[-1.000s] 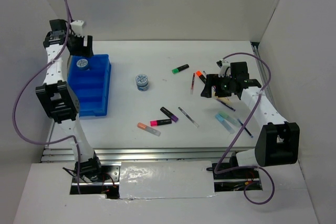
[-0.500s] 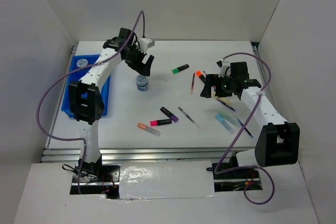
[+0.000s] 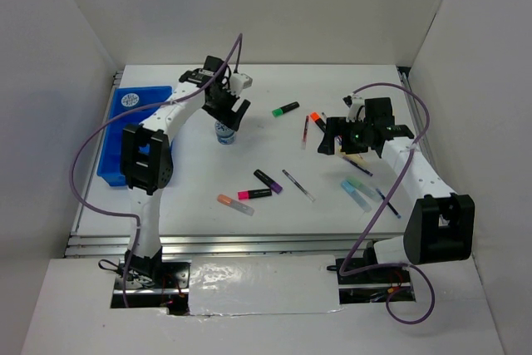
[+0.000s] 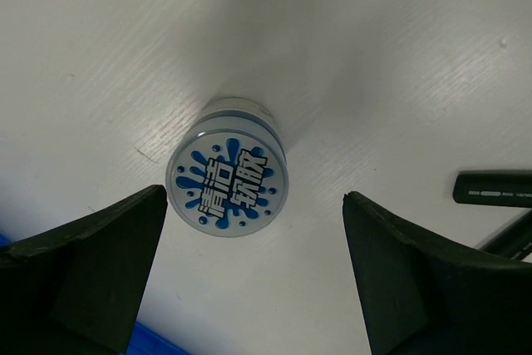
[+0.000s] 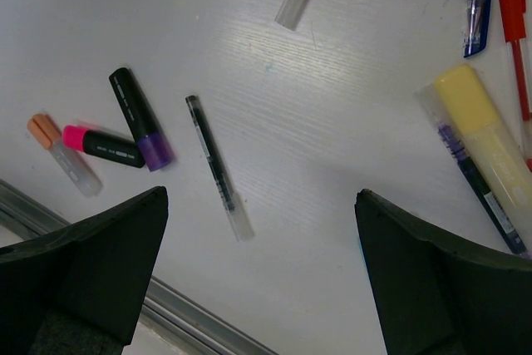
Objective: Sort the stationery into containers
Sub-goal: Pick up the stationery from the center of the board, then place the stationery in the storage box, then pick up the pen from the center of the board.
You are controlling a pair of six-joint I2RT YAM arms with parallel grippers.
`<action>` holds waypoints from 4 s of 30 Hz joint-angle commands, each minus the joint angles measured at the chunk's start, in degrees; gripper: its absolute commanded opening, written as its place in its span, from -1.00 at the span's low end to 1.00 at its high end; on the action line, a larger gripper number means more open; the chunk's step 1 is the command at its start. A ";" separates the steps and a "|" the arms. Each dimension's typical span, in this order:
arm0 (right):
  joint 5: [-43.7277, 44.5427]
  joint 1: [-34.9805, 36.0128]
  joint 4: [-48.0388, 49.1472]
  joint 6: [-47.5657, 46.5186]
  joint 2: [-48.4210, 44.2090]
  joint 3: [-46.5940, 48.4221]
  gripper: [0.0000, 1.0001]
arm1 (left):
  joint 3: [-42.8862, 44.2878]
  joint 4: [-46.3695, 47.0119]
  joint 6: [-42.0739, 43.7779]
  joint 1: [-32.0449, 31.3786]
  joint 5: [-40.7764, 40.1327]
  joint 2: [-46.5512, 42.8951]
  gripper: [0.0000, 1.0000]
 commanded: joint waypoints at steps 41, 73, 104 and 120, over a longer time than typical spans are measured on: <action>-1.53 1.11 -1.29 -0.82 0.47 2.43 0.97 | 15.28 4.82 -3.39 29.73 1.40 -5.79 -0.15; -0.39 1.99 -2.43 -0.82 3.20 3.92 0.96 | 13.70 10.44 -1.20 27.36 -5.00 8.28 0.07; -0.21 2.25 -2.26 -0.82 -0.06 2.96 0.96 | 2.20 -9.05 24.89 3.41 13.71 -12.63 0.24; -2.23 -2.58 -2.52 -1.52 -0.06 2.61 0.96 | -24.53 2.43 40.82 -19.13 11.69 -13.60 -0.08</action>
